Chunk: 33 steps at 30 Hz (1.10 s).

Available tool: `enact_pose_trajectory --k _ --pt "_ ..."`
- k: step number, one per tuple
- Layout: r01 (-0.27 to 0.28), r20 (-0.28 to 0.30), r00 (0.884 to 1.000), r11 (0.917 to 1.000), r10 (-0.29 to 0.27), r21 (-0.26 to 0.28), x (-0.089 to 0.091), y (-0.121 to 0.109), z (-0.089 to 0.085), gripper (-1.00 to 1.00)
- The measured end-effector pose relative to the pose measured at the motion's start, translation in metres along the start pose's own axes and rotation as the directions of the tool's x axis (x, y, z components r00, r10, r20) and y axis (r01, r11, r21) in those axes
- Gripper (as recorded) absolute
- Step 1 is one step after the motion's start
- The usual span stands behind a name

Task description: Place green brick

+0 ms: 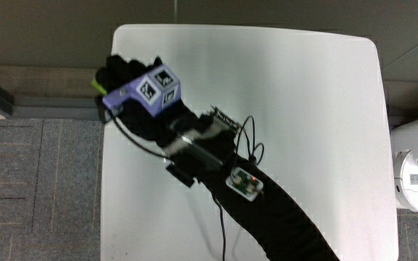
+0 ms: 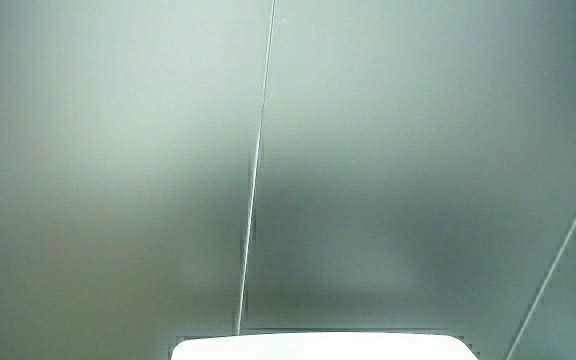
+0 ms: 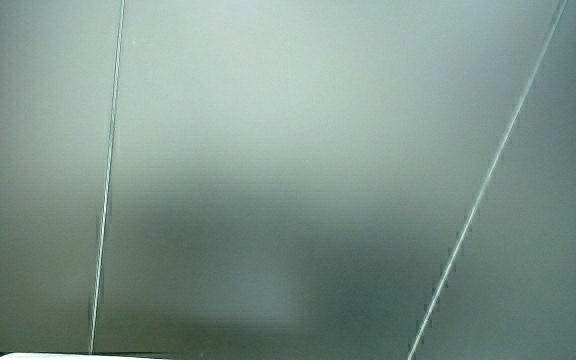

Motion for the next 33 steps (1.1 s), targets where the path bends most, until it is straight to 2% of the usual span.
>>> enact_pose_trajectory --k 4,5,7,8,9,10,11,13,16,19,20,25,28,29,30,31,32,33 --pt "0.077 -0.017 0.997 0.9968 -0.078 -0.018 0.018 0.007 -0.007 0.00" --pt "0.097 0.010 0.995 0.9949 -0.097 -0.025 0.025 0.009 -0.013 0.00" --pt "0.145 -0.010 0.989 0.9885 -0.145 -0.044 0.038 0.010 -0.021 0.00" --pt "0.124 -0.029 0.992 0.9893 -0.126 -0.078 0.034 0.009 -0.013 0.00" --pt "0.164 0.006 0.987 0.9852 -0.164 -0.050 0.044 0.007 -0.026 0.00" --pt "0.187 0.006 0.982 0.9802 -0.187 -0.064 0.048 0.006 -0.031 0.00" --pt "0.178 0.018 0.984 0.9825 -0.177 -0.057 0.046 0.004 -0.030 0.00" --pt "0.187 0.007 0.982 0.9792 -0.187 -0.079 0.048 0.001 -0.035 0.00" --pt "0.204 0.011 0.979 0.9730 -0.204 -0.107 0.055 -0.001 -0.050 0.00" --pt "0.210 0.029 0.978 0.9704 -0.208 -0.119 0.057 -0.004 -0.057 0.00" --pt "0.200 0.022 0.980 0.9724 -0.199 -0.121 0.053 -0.007 -0.053 0.00" --pt "0.198 0.061 0.980 0.9721 -0.191 -0.126 0.053 -0.003 -0.059 0.00" --pt "0.181 0.092 0.981 0.9771 -0.171 -0.112 0.047 -0.005 -0.051 0.00" --pt "0.172 0.075 0.984 0.9765 -0.163 -0.130 0.049 -0.006 -0.056 0.00" --pt "0.191 0.118 0.977 0.9739 -0.177 -0.123 0.048 -0.007 -0.056 0.00" --pt "0.188 0.100 0.979 0.9747 -0.177 -0.120 0.048 -0.008 -0.055 0.00" --pt "0.197 0.119 0.976 0.9722 -0.182 -0.126 0.052 -0.008 -0.059 -0.06" --pt "0.194 0.101 0.978 0.9717 -0.181 -0.135 0.051 -0.010 -0.058 -0.13"
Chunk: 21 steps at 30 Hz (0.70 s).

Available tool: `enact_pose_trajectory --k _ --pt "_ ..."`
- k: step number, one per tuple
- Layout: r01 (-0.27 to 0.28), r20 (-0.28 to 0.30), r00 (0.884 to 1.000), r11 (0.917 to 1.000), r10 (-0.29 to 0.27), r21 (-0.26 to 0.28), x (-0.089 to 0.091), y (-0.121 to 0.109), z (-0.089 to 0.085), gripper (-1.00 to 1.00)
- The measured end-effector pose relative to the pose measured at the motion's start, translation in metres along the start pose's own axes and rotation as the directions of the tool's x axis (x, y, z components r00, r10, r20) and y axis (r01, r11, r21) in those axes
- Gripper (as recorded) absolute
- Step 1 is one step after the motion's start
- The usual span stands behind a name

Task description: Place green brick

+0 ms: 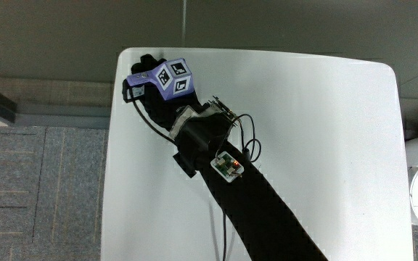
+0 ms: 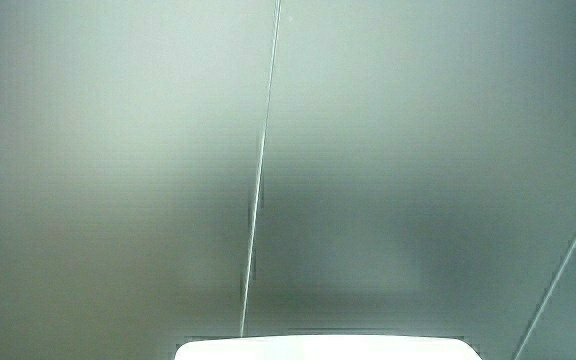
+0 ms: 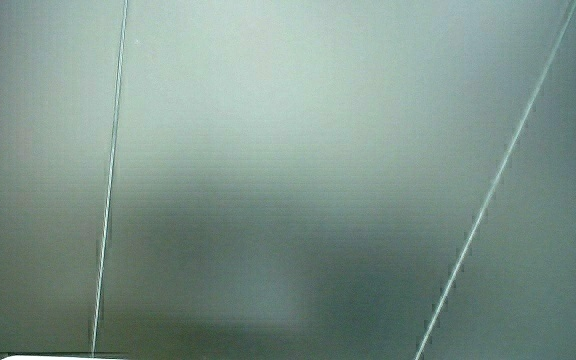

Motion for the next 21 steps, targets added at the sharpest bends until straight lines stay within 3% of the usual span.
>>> enact_pose_trajectory --k 6,7,14,19,21 --pt "0.030 -0.020 0.999 0.9991 -0.030 -0.029 0.012 0.002 -0.010 -0.50" --pt "0.020 -0.025 0.999 0.9996 -0.020 -0.019 0.008 -0.003 -0.003 -0.56" --pt "0.040 -0.048 0.998 0.9970 -0.044 -0.066 0.018 -0.004 -0.009 -1.00" --pt "0.084 -0.041 0.995 0.9895 -0.089 -0.118 0.021 -0.002 -0.010 -1.00" --pt "0.084 -0.052 0.995 0.9901 -0.090 -0.113 0.022 -0.002 -0.008 -1.00"
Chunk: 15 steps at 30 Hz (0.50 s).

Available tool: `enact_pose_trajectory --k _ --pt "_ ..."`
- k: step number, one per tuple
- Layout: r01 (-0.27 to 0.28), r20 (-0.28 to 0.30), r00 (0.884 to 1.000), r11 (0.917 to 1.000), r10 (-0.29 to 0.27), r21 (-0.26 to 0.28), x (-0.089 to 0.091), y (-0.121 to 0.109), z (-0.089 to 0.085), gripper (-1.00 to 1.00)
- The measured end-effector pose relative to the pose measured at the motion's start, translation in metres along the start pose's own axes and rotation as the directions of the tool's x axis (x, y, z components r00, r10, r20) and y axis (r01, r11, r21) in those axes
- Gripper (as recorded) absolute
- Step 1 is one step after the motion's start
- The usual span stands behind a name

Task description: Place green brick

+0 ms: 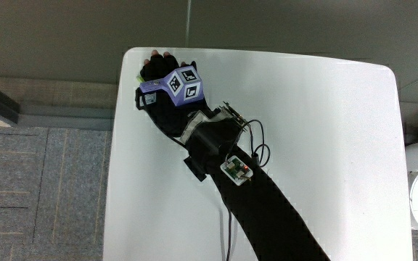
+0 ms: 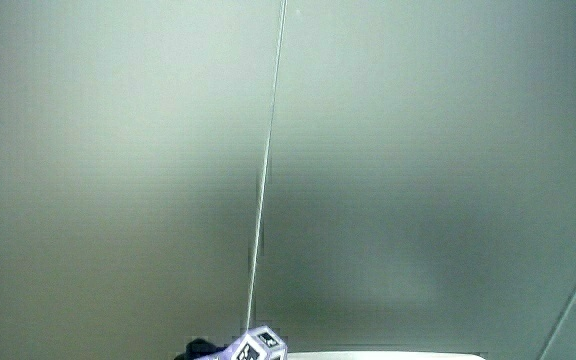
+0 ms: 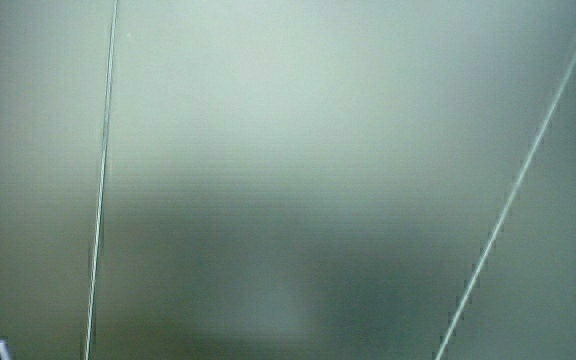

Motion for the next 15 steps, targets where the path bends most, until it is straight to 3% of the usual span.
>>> enact_pose_trajectory --k 5,6,12,13,15 --pt "0.019 -0.003 1.000 0.9996 -0.019 -0.020 0.006 0.003 -0.005 -1.00" --pt "0.001 -0.018 1.000 0.9997 -0.001 -0.023 0.004 0.000 -0.002 -1.00" --pt "-0.030 -0.034 0.999 0.9995 0.030 -0.001 0.012 -0.005 -0.004 -1.00" --pt "-0.011 -0.041 0.999 0.9999 0.011 0.001 0.016 -0.005 -0.006 -1.00" --pt "-0.084 -0.090 0.992 0.9964 0.085 0.015 0.023 -0.008 -0.006 -1.00"
